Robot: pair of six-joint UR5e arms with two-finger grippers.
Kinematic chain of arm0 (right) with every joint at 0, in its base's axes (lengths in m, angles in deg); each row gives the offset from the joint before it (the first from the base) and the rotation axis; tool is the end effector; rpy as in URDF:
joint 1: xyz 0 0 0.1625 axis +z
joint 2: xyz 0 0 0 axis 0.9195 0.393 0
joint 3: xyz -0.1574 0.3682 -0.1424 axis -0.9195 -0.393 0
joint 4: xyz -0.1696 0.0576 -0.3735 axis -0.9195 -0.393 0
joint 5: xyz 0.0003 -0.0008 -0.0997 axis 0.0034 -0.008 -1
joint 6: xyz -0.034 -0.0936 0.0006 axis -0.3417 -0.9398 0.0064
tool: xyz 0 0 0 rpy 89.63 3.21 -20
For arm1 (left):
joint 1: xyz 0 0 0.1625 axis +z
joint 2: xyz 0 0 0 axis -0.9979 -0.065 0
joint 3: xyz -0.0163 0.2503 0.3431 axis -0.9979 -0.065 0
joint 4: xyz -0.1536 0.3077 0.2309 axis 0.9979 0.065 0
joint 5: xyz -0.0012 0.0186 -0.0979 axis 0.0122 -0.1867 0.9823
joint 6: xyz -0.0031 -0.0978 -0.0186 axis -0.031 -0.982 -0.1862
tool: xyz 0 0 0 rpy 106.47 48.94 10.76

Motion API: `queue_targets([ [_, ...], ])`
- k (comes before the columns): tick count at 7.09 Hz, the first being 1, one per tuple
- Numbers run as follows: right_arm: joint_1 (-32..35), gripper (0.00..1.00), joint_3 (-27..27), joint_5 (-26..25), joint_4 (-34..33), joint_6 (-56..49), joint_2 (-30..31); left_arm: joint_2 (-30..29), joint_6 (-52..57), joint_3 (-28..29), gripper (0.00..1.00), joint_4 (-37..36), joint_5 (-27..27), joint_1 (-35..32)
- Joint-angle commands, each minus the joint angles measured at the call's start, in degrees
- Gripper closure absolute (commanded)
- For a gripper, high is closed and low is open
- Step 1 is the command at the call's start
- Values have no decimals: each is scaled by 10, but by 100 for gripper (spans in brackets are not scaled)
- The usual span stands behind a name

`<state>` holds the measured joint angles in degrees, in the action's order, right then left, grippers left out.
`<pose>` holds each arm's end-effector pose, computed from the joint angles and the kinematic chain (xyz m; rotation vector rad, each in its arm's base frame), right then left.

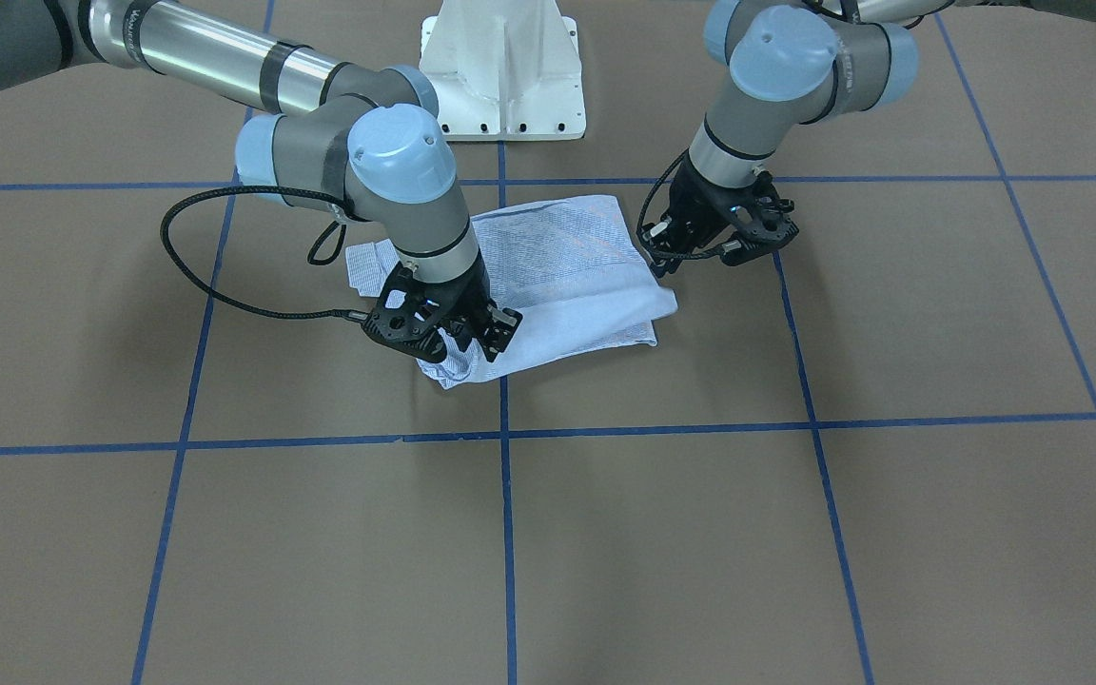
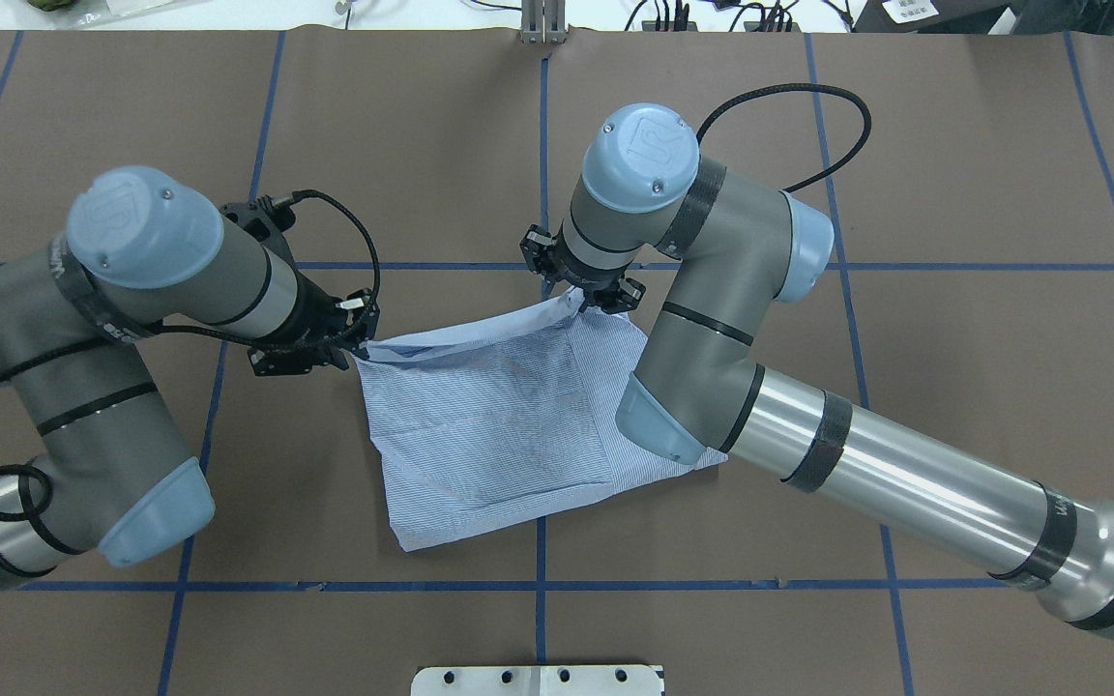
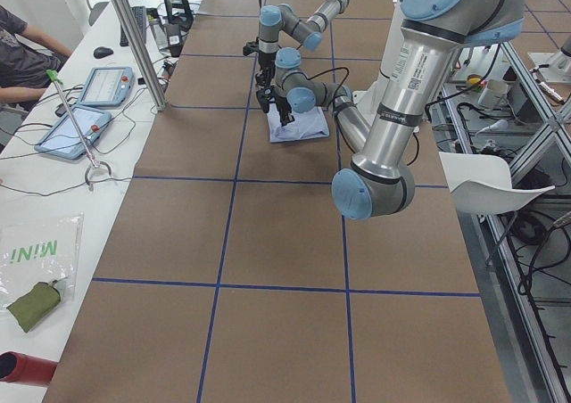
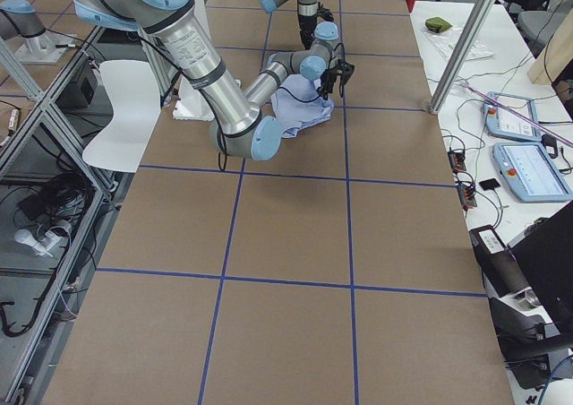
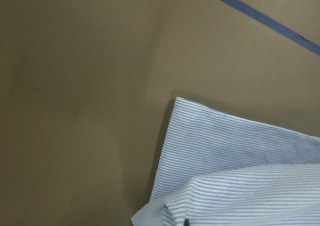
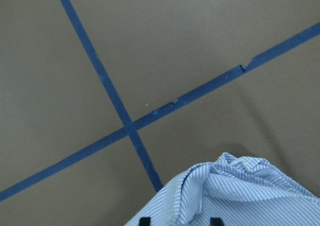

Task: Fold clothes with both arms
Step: 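Release the left gripper and raise it while the right gripper presses the fold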

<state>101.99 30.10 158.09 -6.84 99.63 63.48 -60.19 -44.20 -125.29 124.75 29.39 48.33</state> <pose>-0.5547 -0.5094 0.1938 -0.1188 -0.9359 0.5036 0.4161 -0.4422 0.2704 -0.1120 0.9618 -0.4774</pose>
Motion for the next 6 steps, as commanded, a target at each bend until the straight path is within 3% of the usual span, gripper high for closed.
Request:
queue_targets([
  [1, 5, 0, 9, 15, 0, -3, -2, -1, 35, 3, 1, -8, 17, -65],
  [4, -64, 0, 23, -16, -3, -48, -7, 5, 106, 3, 1, -28, 41, -116],
  [6, -90, 0, -16, -60, -5, -129, -29, 12, 119, 4, 1, -29, 41, -124],
])
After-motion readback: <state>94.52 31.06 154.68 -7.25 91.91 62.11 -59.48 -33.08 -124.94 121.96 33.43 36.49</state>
